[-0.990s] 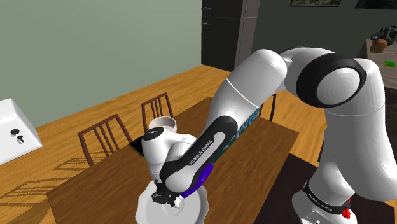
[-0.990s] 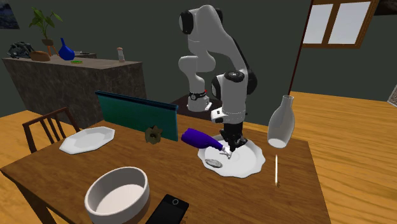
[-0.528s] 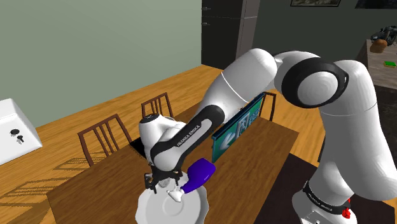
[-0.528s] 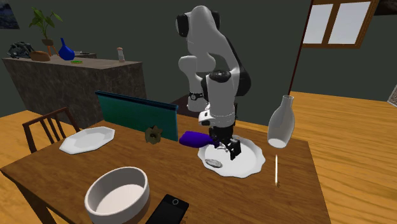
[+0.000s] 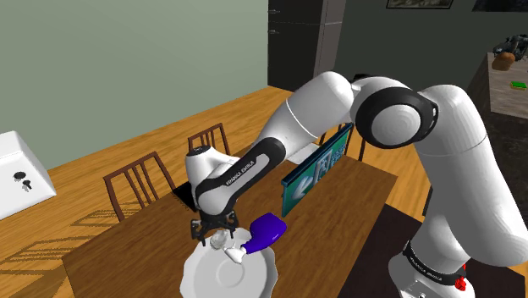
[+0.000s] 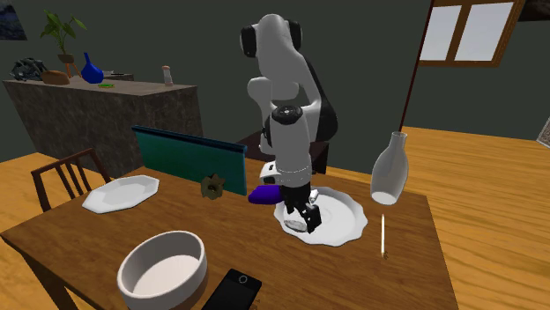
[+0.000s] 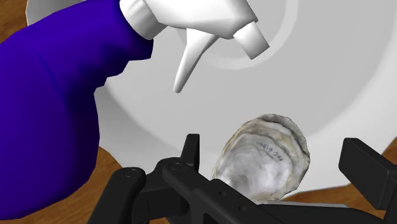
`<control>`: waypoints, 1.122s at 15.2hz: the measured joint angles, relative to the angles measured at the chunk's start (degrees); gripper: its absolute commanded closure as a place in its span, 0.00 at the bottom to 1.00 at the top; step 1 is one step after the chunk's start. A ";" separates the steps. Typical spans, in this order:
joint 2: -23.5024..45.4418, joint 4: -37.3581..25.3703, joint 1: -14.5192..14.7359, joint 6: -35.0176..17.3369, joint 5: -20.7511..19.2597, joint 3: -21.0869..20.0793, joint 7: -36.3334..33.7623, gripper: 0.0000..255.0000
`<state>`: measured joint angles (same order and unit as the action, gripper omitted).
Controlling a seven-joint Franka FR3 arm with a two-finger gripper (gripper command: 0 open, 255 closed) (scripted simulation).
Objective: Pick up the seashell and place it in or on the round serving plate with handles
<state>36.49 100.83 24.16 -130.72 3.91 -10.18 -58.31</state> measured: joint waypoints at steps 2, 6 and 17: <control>1.06 -0.19 0.13 -0.87 -0.08 0.08 0.00 0.00; 1.74 0.08 0.27 -1.83 -0.12 0.10 -0.03 0.00; 1.71 0.13 0.31 -1.92 -0.10 0.06 -0.05 1.00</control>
<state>38.21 100.96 24.47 -132.64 3.80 -10.12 -58.36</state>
